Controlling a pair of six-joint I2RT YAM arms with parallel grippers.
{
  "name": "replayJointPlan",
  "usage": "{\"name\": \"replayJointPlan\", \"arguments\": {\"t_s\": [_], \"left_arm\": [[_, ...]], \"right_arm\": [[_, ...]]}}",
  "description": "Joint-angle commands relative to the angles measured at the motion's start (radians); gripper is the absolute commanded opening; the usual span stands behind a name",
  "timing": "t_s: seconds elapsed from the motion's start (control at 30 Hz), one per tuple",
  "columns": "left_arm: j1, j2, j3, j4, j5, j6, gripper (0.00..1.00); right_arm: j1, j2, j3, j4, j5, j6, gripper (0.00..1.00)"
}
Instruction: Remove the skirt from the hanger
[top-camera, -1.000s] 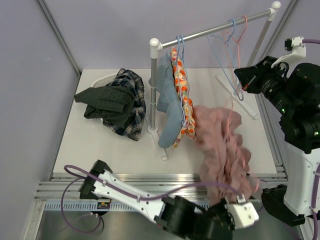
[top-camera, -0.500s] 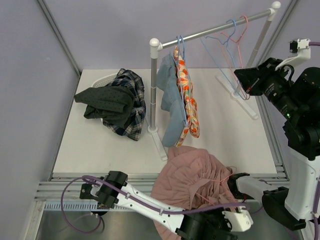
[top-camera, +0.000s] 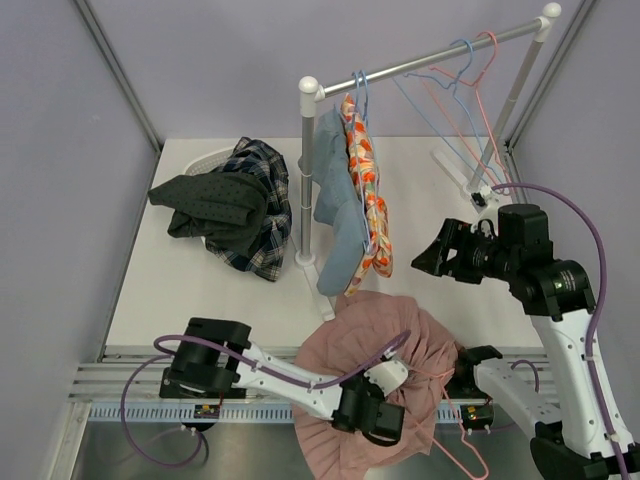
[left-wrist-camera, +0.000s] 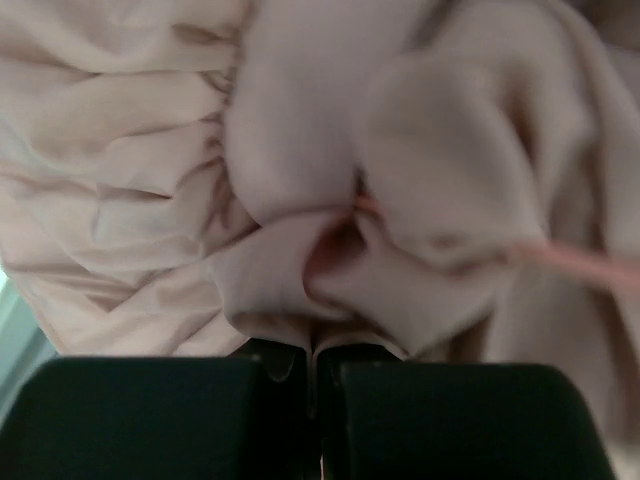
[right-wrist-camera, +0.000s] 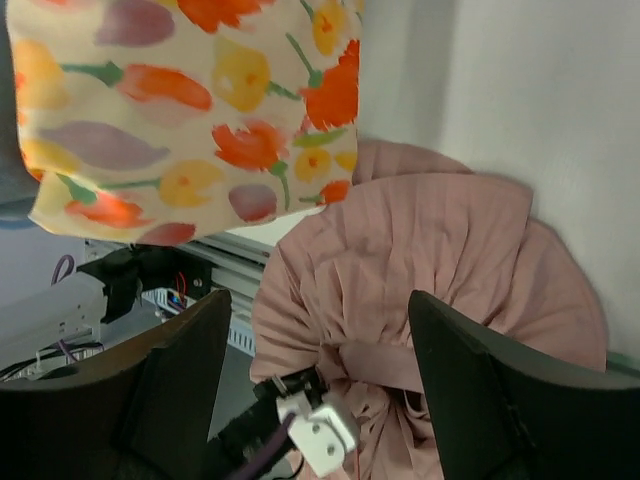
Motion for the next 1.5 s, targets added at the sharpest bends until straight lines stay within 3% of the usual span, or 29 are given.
{"name": "replayJointPlan", "arguments": {"t_s": [0.0,0.07,0.2,0.53,0.7,0.77,0.97,1.07,1.2,1.37,1.47], "left_arm": [[0.048,0.004,-0.073,-0.056,0.122,-0.180,0.00],[0.095,0.009,-0.154,-0.064,0.193,-0.268,0.00],[0.218,-0.054,-0.274,0.081,0.240,-0.247,0.00],[0.588,0.030,-0.147,0.180,0.221,0.026,0.00],[0.752,0.050,-0.142,0.193,0.198,0.095,0.00],[0.807,0.039,-0.171,0.220,0.200,0.123,0.00],[0.826,0.019,-0.274,0.303,0.229,0.125,0.00],[0.826,0.019,-0.325,0.352,0.246,0.115,0.00],[0.832,0.036,-0.320,0.375,0.243,0.132,0.00],[0.908,0.082,-0.286,0.415,0.277,0.161,0.00],[0.983,0.012,-0.302,0.453,0.283,0.184,0.00]], "right_arm": [[0.003,-0.038,0.017,-0.074,0.026,0.014,0.79],[0.005,-0.038,0.002,-0.125,0.059,-0.003,0.80],[0.003,-0.058,-0.073,-0.134,0.027,0.014,0.81],[0.005,-0.052,-0.144,-0.076,-0.142,0.050,0.84],[0.003,-0.020,-0.058,-0.082,-0.081,0.027,0.85],[0.003,-0.004,0.025,-0.068,0.009,0.034,0.85],[0.003,0.039,0.172,0.033,0.094,0.036,0.86],[0.003,0.112,0.279,-0.043,0.131,-0.044,0.85],[0.026,0.154,0.407,-0.183,0.300,-0.092,0.84],[0.026,0.106,0.226,-0.209,0.305,-0.044,0.84],[0.026,0.031,0.139,-0.173,0.431,-0.038,0.86]]}}
